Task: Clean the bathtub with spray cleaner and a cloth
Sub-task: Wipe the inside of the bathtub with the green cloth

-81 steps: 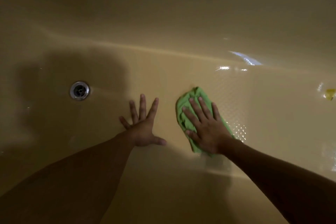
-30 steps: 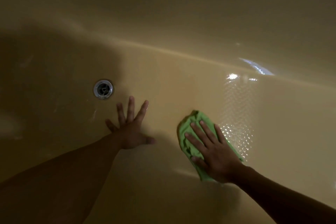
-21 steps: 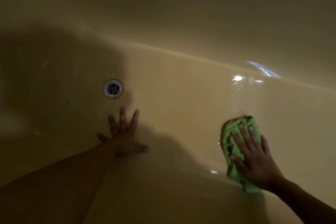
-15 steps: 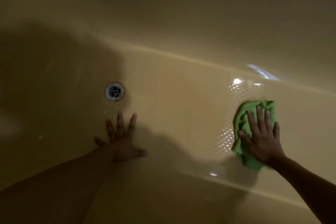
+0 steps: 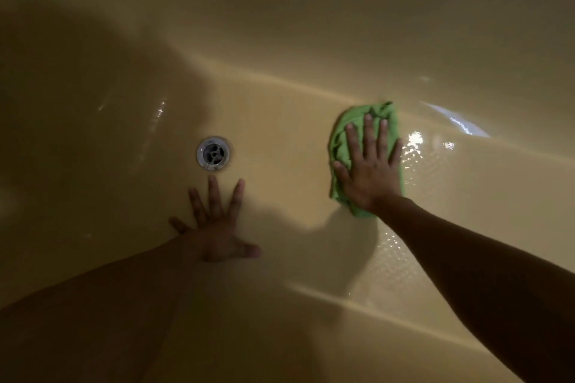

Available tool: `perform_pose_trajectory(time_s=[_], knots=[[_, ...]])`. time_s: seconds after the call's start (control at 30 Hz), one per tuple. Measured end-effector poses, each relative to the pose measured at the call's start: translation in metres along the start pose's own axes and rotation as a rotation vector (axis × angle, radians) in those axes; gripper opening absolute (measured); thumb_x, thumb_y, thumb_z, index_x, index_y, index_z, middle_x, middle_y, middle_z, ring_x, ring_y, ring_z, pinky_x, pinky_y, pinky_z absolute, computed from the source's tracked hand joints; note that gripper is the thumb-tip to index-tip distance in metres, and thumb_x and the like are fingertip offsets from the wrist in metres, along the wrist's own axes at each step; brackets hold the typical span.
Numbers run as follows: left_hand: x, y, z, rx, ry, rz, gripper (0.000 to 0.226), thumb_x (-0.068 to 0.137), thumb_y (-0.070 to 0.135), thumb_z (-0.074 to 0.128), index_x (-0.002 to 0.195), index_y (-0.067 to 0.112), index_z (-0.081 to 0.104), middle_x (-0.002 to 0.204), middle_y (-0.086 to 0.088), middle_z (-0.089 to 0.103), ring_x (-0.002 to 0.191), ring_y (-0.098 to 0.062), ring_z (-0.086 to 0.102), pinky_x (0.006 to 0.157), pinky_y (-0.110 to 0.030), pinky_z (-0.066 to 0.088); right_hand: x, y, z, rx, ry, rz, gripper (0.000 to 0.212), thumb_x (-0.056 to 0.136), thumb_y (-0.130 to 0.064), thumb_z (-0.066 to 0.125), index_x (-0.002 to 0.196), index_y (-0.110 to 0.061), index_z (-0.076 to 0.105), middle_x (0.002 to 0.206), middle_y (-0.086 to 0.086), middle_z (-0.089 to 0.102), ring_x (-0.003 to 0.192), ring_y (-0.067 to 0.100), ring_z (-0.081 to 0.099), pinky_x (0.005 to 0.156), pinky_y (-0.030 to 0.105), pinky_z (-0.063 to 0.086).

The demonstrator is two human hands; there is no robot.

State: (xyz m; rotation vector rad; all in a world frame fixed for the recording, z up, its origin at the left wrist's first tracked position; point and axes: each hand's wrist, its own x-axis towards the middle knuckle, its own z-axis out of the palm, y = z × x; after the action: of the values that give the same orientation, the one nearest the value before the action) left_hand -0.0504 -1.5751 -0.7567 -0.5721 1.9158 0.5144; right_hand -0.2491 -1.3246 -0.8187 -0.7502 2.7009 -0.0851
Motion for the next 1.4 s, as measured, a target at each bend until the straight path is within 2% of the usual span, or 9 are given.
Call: perform_pose_trajectory(time_s=[0.27, 0.47, 0.6, 0.7, 0.8, 0.97, 1.07, 1.17, 1.4], knots=[[0.004, 0.0, -0.003, -0.044, 0.033, 0.018, 0.13, 0.075, 0.078, 0.07, 0.136, 0.059, -0.044, 0.129, 0.007, -0.072, 0.13, -0.042, -0.055, 0.103, -0.086, -0.002, -0.068, -0.045, 0.025, -0.044, -0.122, -0.456, 0.072, 0.102, -0.058, 0.029, 0.164, -0.03, 0.006, 0.171, 0.005, -0.007, 0.157, 0.032, -0.011, 0.121, 0.065, 0.005], [0.002, -0.007, 0.0, -0.059, 0.055, 0.015, 0.126, 0.078, 0.078, 0.066, 0.14, 0.057, -0.041, 0.134, 0.01, -0.069, 0.133, -0.039, -0.054, 0.104, -0.085, 0.0, -0.153, -0.005, 0.026, -0.089, -0.194, -0.563, 0.073, 0.101, -0.055, 0.04, 0.164, -0.03, 0.011, 0.172, 0.004, 0.001, 0.158, 0.032, -0.001, 0.123, 0.059, 0.006], [-0.001, -0.012, 0.004, -0.074, 0.072, -0.023, 0.129, 0.075, 0.081, 0.066, 0.138, 0.057, -0.043, 0.135, 0.01, -0.068, 0.134, -0.037, -0.054, 0.105, -0.084, -0.001, -0.193, 0.046, 0.019, -0.133, -0.204, -0.517, 0.074, 0.101, -0.059, 0.041, 0.163, -0.027, 0.018, 0.171, 0.005, 0.008, 0.157, 0.033, 0.006, 0.122, 0.054, 0.009], [-0.003, -0.019, 0.005, -0.068, 0.068, -0.048, 0.133, 0.07, 0.085, 0.066, 0.132, 0.057, -0.048, 0.134, 0.01, -0.069, 0.133, -0.036, -0.055, 0.105, -0.084, -0.002, -0.198, 0.08, 0.014, -0.128, -0.222, -0.404, 0.071, 0.103, -0.061, 0.029, 0.163, -0.026, 0.017, 0.171, 0.006, 0.012, 0.158, 0.031, 0.006, 0.123, 0.05, 0.008], [-0.003, -0.027, 0.006, -0.058, 0.079, -0.067, 0.134, 0.067, 0.088, 0.065, 0.128, 0.059, -0.051, 0.133, 0.01, -0.069, 0.128, -0.034, -0.058, 0.105, -0.084, -0.002, -0.182, 0.093, 0.011, -0.03, -0.233, -0.181, 0.072, 0.101, -0.063, 0.026, 0.164, -0.029, 0.013, 0.172, 0.001, 0.002, 0.158, 0.028, -0.002, 0.125, 0.052, 0.005], [-0.001, -0.035, 0.004, -0.039, 0.09, -0.069, 0.135, 0.064, 0.09, 0.064, 0.124, 0.059, -0.052, 0.135, 0.009, -0.069, 0.128, -0.035, -0.058, 0.105, -0.084, -0.002, -0.118, 0.084, 0.009, 0.079, -0.129, 0.104, 0.077, 0.095, -0.068, 0.021, 0.16, -0.042, -0.01, 0.169, -0.006, -0.02, 0.155, 0.022, -0.02, 0.121, 0.059, 0.0], [0.001, -0.035, 0.003, -0.031, 0.099, -0.074, 0.136, 0.063, 0.091, 0.064, 0.128, 0.057, -0.051, 0.137, 0.006, -0.067, 0.133, -0.037, -0.056, 0.105, -0.085, -0.002, -0.066, 0.071, 0.003, 0.097, -0.059, 0.203, 0.081, 0.093, -0.072, 0.018, 0.161, -0.036, -0.008, 0.168, -0.002, -0.024, 0.155, 0.025, -0.021, 0.121, 0.063, -0.001], [0.006, -0.035, -0.001, -0.029, 0.097, -0.067, 0.136, 0.064, 0.09, 0.064, 0.127, 0.056, -0.051, 0.137, 0.004, -0.068, 0.133, -0.039, -0.055, 0.104, -0.085, -0.002, -0.019, 0.047, -0.005, 0.084, -0.015, 0.218, 0.084, 0.093, -0.07, 0.02, 0.162, -0.03, -0.005, 0.169, 0.005, -0.02, 0.155, 0.031, -0.02, 0.12, 0.065, -0.004], [0.013, -0.037, -0.012, -0.047, 0.081, -0.053, 0.135, 0.07, 0.084, 0.066, 0.133, 0.052, -0.049, 0.138, 0.0, -0.067, 0.132, -0.042, -0.055, 0.104, -0.085, -0.002, 0.044, -0.027, -0.012, -0.044, 0.012, -0.002, 0.081, 0.096, -0.067, 0.02, 0.162, -0.029, -0.007, 0.169, 0.008, -0.019, 0.154, 0.036, -0.019, 0.119, 0.065, -0.007]])
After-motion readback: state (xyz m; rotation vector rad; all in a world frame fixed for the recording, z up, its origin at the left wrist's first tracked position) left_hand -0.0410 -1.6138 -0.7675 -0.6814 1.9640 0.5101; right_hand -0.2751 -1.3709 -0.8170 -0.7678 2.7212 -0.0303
